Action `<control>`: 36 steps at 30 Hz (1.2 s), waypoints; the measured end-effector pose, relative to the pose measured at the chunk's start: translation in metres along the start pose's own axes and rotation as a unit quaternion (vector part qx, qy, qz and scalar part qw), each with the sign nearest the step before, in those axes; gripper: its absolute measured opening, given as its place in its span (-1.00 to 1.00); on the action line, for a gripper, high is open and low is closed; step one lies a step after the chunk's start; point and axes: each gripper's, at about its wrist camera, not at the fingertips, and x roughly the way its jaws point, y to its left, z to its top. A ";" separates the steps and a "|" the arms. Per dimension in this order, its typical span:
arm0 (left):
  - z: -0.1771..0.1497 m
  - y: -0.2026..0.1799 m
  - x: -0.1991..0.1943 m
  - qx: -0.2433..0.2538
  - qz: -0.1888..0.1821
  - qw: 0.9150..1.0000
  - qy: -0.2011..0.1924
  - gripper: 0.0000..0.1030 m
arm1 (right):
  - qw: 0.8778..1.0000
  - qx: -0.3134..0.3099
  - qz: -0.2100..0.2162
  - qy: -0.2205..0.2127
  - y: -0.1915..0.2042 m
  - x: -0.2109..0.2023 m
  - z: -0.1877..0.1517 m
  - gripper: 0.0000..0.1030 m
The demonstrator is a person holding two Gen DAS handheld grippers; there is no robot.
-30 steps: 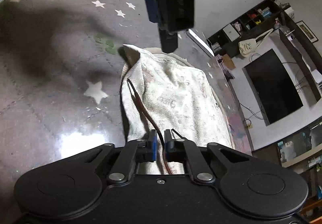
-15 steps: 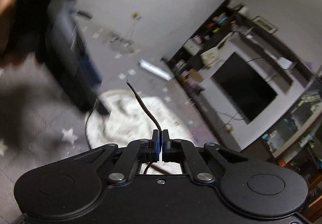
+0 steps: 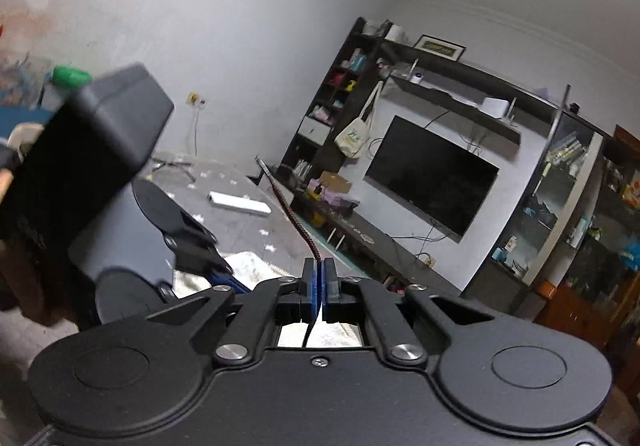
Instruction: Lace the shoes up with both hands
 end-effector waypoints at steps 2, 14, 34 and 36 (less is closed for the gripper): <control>0.008 -0.005 0.001 0.009 -0.011 1.000 -0.018 0.15 | 1.000 0.012 -0.003 -0.008 -0.008 -0.004 0.002 -0.97; 0.026 -0.032 0.028 0.069 -0.041 0.996 -0.027 -0.48 | 0.998 0.034 -0.058 -0.013 -0.046 -0.018 -0.009 -0.96; -0.044 -0.010 0.038 0.121 -0.060 0.983 0.125 -0.31 | 0.993 0.046 -0.023 0.109 -0.020 -0.018 -0.074 -0.87; -0.048 -0.009 0.036 0.129 -0.052 0.982 0.130 -0.31 | 0.991 0.049 -0.013 0.121 -0.014 -0.014 -0.080 -0.85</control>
